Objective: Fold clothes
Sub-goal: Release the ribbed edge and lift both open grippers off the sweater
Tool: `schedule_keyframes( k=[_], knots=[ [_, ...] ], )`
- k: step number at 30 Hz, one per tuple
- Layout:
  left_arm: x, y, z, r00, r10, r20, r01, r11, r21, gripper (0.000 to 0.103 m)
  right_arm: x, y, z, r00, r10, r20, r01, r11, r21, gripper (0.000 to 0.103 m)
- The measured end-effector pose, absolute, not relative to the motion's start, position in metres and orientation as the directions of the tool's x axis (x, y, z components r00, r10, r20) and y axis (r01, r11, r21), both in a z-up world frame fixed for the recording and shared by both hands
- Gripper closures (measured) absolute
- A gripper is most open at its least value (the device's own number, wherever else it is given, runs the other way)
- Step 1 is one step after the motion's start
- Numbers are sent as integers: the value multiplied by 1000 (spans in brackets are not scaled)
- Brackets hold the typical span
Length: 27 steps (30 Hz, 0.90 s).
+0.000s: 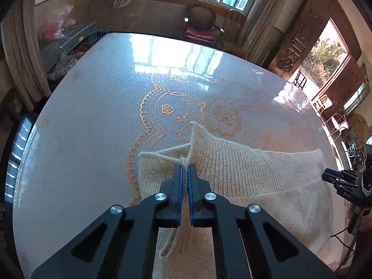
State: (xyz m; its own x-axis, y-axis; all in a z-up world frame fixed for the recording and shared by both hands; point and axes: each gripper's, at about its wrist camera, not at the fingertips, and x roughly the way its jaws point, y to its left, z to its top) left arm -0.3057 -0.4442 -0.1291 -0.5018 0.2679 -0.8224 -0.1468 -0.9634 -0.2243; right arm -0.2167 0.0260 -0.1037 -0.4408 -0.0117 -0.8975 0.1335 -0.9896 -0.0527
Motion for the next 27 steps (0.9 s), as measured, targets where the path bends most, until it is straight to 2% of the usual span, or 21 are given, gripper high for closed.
schedule_keyframes(
  k=[5, 7, 9, 10, 12, 15, 17, 18, 22, 24, 27],
  knots=[
    [-312, -435, -158, -455, 161, -876, -97, -987, -131, 98, -228, 19, -120, -425, 16, -905, 131, -988, -79, 81],
    [-306, -441, -147, -471, 167, -866, -58, -986, -159, 92, -225, 22, -115, -429, 8, -903, 122, -990, -67, 81],
    [-297, -448, -133, -505, 153, -849, -26, -986, -162, 78, -217, 24, -104, -443, -41, -896, 131, -991, -20, 81],
    [-290, -450, -125, -535, 132, -834, -20, -989, -144, 77, -212, 22, -101, -438, -77, -896, 147, -989, 13, 81],
    [-274, -452, -112, -571, 145, -808, -45, -988, -146, 77, -203, 20, -94, -427, -148, -892, 177, -981, 78, 81],
    [-249, -439, -103, -589, 228, -776, -124, -974, -192, 77, -190, 11, -95, -379, -284, -881, 226, -951, 209, 81],
    [-236, -422, -101, -579, 277, -767, -192, -960, -201, 77, -183, -2, -99, -343, -321, -883, 259, -936, 239, 81],
    [-232, -411, -104, -564, 279, -777, -223, -958, -183, 77, -183, -8, -105, -326, -313, -892, 267, -936, 231, 81],
    [-212, -397, -128, -525, 154, -837, -228, -973, -37, 77, -189, -13, -124, -308, -206, -929, 247, -960, 131, 82],
    [-215, -410, -143, -489, 138, -861, -198, -979, -45, 78, -193, -6, -128, -315, -181, -932, 218, -969, 114, 82],
    [-207, -419, -133, -519, 159, -840, -190, -979, -68, 78, -190, 0, -124, -333, -180, -926, 198, -973, 118, 82]
  ],
)
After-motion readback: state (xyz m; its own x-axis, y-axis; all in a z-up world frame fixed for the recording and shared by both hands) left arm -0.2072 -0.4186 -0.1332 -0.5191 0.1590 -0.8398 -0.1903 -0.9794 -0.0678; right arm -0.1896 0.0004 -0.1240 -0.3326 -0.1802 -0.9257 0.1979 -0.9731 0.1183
